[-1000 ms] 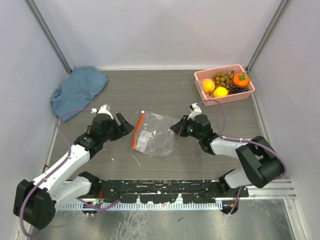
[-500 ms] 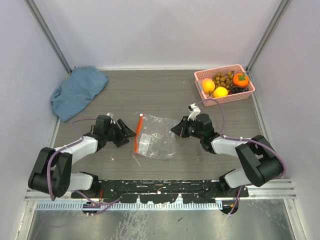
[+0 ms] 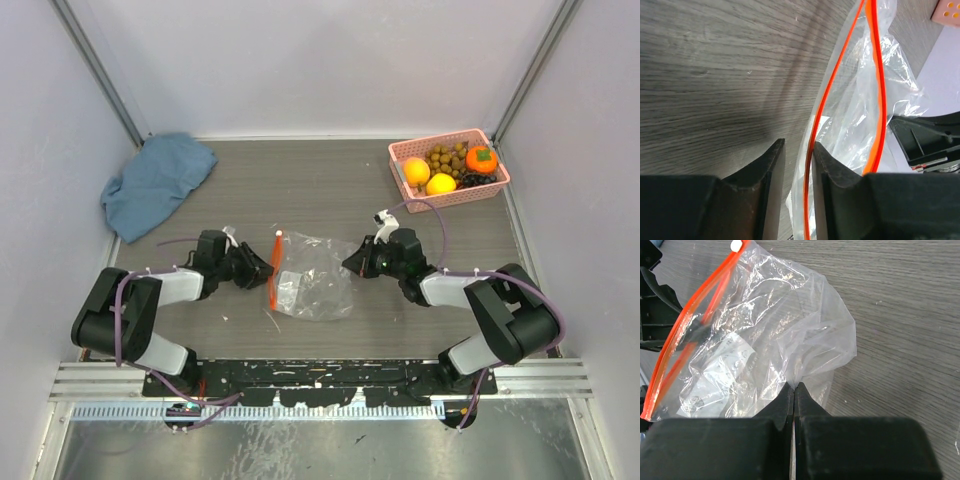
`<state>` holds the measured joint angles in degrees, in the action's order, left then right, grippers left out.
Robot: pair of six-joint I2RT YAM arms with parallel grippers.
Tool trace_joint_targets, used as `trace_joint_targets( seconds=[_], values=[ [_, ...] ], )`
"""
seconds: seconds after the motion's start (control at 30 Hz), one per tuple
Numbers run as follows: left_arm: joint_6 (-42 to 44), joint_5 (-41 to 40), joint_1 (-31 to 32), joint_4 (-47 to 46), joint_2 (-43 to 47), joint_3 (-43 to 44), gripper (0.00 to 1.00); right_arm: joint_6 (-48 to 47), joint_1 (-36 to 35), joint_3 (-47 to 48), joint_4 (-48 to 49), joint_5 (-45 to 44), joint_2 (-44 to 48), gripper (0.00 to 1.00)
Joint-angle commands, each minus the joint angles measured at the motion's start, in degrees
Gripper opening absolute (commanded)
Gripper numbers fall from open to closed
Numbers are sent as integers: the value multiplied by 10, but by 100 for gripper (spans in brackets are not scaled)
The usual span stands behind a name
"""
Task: Place the food in the zip-top bag and seal the zipper
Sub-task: Open the zipper of the food storage bag at the center of the board.
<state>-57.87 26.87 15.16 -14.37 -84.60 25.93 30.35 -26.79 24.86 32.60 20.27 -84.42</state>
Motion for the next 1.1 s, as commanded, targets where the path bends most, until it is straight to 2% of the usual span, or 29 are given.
trace_joint_targets(
  seconds=[0.0,0.13,0.17,0.33,0.43,0.6,0.8,1.07],
  values=[
    [-6,22,9,-54,2,-2,22,-4,-1,19,32,5,1,1],
    [2,8,11,-33,37,-3,2,-5,-1,24,20,3,12,1],
    [10,0,11,-14,51,2,0,-6,-1,26,14,1,16,2],
    [59,-52,17,99,154,30,0,-18,-3,38,-25,-5,53,22],
    [87,-101,30,180,208,54,0,-32,-5,52,-78,-22,85,38],
    [139,-203,73,299,274,114,0,-45,-19,83,-163,-63,138,54],
    [177,-301,135,387,287,183,0,-37,-83,132,-234,-121,160,67],
    [207,-422,234,443,260,251,0,1,-160,198,-228,-143,143,75]
  ],
)
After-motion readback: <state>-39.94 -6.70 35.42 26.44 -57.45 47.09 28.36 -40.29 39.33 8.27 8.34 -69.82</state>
